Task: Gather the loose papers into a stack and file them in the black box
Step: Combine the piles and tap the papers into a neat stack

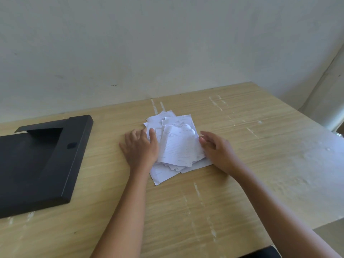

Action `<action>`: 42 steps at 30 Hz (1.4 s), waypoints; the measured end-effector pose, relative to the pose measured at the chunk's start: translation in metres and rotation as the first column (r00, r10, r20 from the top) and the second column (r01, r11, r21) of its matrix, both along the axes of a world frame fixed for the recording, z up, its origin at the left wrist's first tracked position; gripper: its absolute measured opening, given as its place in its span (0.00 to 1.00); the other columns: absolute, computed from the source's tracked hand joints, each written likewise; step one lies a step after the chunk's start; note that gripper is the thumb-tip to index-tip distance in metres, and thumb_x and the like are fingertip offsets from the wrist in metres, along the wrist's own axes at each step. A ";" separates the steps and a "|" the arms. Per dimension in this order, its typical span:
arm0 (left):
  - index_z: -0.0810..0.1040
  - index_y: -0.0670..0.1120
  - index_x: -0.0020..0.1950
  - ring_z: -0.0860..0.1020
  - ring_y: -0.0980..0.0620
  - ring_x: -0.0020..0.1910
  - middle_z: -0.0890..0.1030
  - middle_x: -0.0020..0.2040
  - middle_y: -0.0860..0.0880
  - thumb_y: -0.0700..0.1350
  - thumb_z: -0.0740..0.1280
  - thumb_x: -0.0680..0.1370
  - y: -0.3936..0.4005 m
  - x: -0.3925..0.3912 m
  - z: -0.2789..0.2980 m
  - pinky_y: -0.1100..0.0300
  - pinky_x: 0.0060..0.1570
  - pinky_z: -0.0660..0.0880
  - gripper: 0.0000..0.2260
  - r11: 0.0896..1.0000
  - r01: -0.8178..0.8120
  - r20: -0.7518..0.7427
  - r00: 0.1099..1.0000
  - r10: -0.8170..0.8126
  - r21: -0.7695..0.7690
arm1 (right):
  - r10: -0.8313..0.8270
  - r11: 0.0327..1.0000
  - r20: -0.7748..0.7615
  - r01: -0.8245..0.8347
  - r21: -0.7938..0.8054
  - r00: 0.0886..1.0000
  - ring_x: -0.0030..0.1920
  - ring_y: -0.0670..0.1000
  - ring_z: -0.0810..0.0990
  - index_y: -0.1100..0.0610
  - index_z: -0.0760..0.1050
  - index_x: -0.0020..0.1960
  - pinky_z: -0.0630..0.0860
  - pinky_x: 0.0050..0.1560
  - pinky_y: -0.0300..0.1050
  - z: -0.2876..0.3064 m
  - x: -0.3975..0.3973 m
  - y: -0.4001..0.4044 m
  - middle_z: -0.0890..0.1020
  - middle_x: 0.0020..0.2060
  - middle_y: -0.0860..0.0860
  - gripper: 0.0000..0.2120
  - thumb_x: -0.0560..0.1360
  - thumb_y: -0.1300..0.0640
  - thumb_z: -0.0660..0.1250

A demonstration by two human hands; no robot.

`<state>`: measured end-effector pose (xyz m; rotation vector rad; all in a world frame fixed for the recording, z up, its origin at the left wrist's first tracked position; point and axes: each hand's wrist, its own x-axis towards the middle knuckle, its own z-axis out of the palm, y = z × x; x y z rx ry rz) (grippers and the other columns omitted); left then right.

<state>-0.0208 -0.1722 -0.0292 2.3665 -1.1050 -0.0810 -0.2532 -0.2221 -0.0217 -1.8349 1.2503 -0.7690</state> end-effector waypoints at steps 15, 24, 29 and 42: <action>0.56 0.54 0.82 0.43 0.33 0.81 0.51 0.83 0.39 0.62 0.49 0.84 0.072 -0.011 0.001 0.39 0.78 0.46 0.27 0.954 0.122 0.093 0.984 -0.153 0.274 | -0.075 0.996 -0.115 0.070 -0.050 0.991 0.63 0.56 0.76 0.54 0.78 0.63 0.72 0.57 0.48 0.006 0.030 -0.021 0.83 0.56 0.51 0.15 0.80 0.60 0.60; 0.55 0.62 0.82 0.40 0.38 0.82 0.48 0.84 0.43 0.61 0.40 0.83 0.030 0.019 0.010 0.35 0.76 0.39 0.26 0.969 0.096 -0.068 0.994 -0.083 0.228 | -0.179 0.980 -0.051 0.173 -0.102 0.983 0.71 0.53 0.71 0.50 0.71 0.73 0.63 0.73 0.55 -0.008 0.035 -0.022 0.80 0.67 0.48 0.19 0.83 0.52 0.56; 0.53 0.62 0.82 0.37 0.44 0.82 0.46 0.84 0.44 0.65 0.35 0.81 0.007 -0.005 0.009 0.37 0.73 0.31 0.30 0.943 0.172 -0.077 0.985 -0.156 0.285 | -0.136 0.975 -0.306 0.074 -0.207 0.942 0.75 0.47 0.63 0.42 0.70 0.73 0.51 0.75 0.51 -0.009 0.041 -0.017 0.76 0.69 0.41 0.22 0.81 0.40 0.54; 0.60 0.51 0.81 0.43 0.44 0.83 0.57 0.83 0.47 0.61 0.39 0.83 0.000 -0.006 0.011 0.36 0.76 0.38 0.30 0.995 0.058 -0.122 0.991 -0.048 0.082 | -0.307 0.924 -0.105 0.270 -0.269 0.946 0.46 0.55 0.75 0.51 0.66 0.32 0.67 0.50 0.49 -0.007 0.043 -0.017 0.74 0.32 0.44 0.20 0.83 0.51 0.56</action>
